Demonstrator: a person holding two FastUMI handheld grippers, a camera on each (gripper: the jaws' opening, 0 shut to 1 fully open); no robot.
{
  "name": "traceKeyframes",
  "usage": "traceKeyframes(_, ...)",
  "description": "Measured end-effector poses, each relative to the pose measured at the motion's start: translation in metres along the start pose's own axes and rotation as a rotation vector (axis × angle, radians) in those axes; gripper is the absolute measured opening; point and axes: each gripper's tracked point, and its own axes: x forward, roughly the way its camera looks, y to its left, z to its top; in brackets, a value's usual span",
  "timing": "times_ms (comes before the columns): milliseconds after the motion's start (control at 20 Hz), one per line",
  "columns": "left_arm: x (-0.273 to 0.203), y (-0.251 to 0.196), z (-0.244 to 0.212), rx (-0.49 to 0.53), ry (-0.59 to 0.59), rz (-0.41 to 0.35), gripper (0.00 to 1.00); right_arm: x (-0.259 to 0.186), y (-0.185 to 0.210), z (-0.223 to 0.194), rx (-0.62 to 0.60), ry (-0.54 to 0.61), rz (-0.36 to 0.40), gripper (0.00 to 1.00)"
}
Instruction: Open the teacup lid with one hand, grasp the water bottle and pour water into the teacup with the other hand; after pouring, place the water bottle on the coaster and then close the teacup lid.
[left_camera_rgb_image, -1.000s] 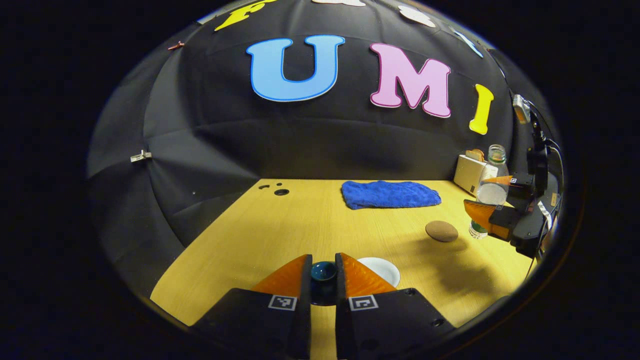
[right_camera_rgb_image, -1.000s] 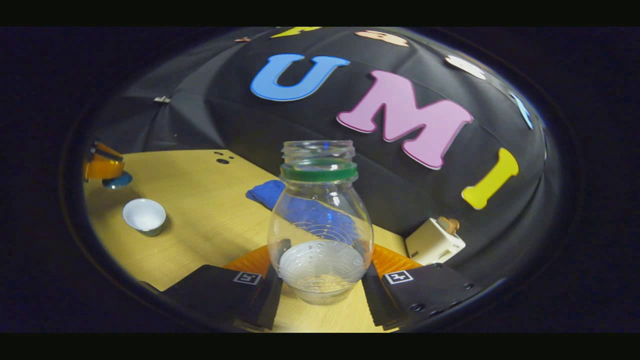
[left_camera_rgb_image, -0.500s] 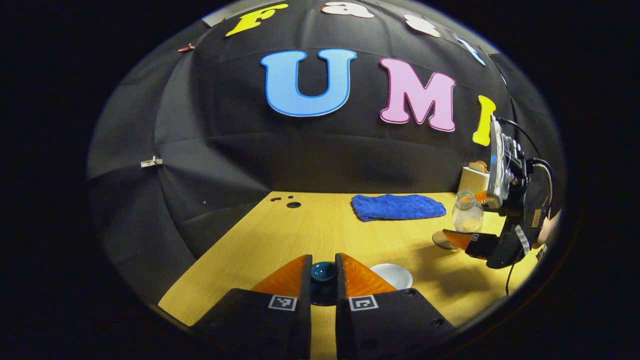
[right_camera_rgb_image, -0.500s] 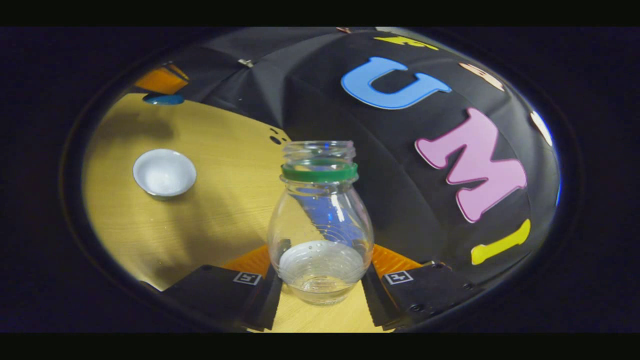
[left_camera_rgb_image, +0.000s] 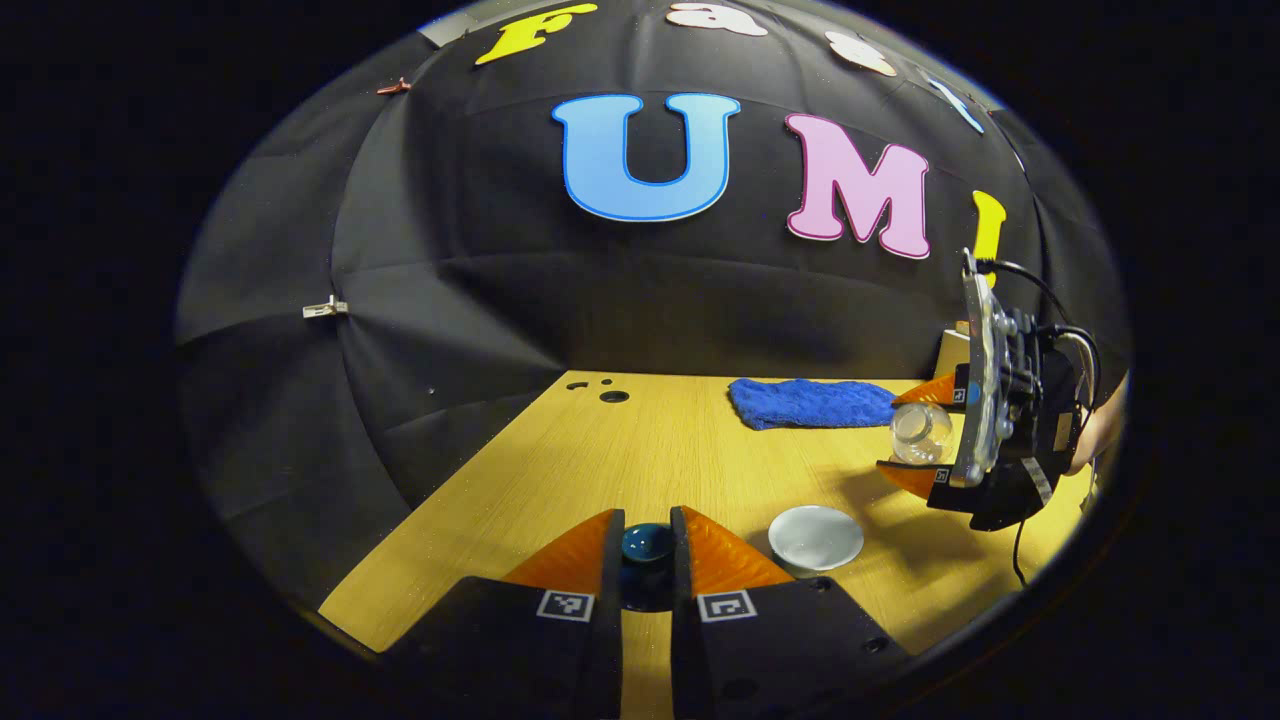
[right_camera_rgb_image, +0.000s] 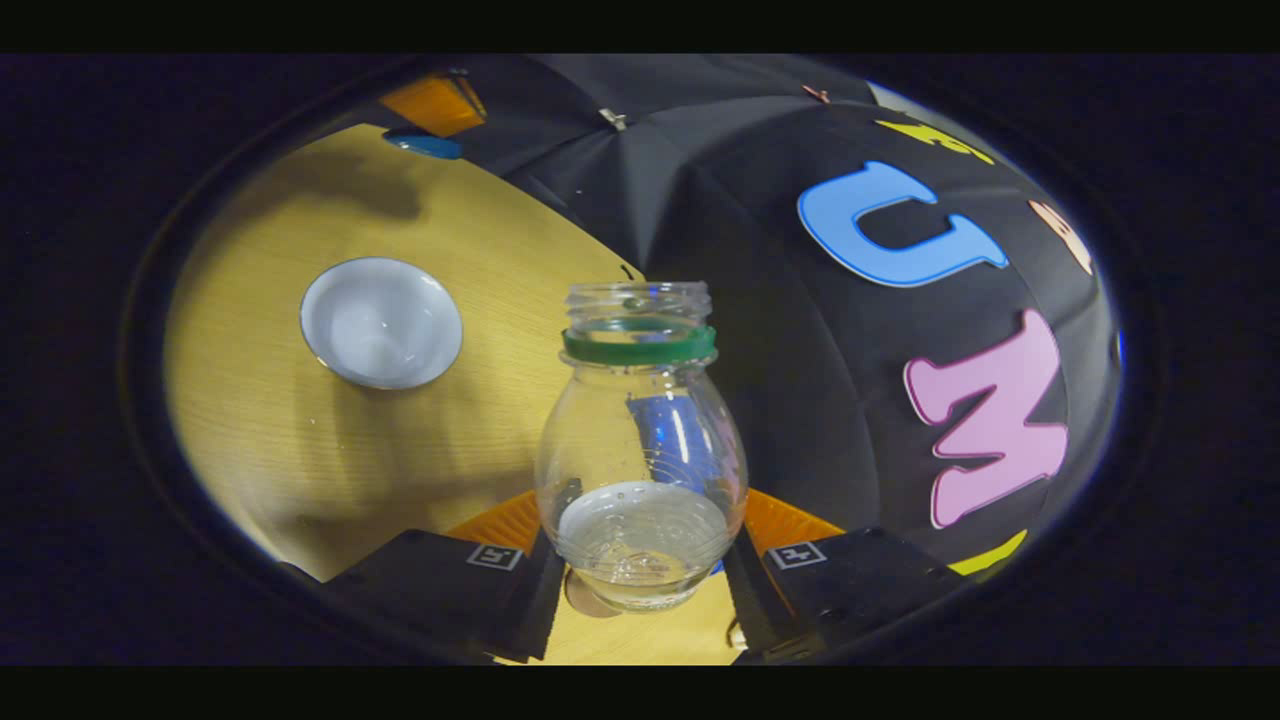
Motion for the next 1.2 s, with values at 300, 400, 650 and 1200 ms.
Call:
traceKeyframes(300,-0.001,0.002,0.001,0.016,-0.018,-0.007,0.24,-0.006,0.007,0.01,-0.134,-0.032,0.016,0.74)
traceKeyframes(400,-0.002,0.001,-0.002,0.013,-0.02,-0.009,0.24,-0.007,0.011,0.01,-0.177,-0.046,0.021,0.73)
traceKeyframes(650,-0.006,0.005,-0.012,-0.003,-0.009,-0.004,0.23,-0.009,0.017,0.008,-0.272,-0.072,0.015,0.73)
traceKeyframes(1200,-0.009,0.01,-0.017,-0.034,-0.009,0.023,0.23,-0.019,0.026,0.005,-0.435,-0.129,0.025,0.73)
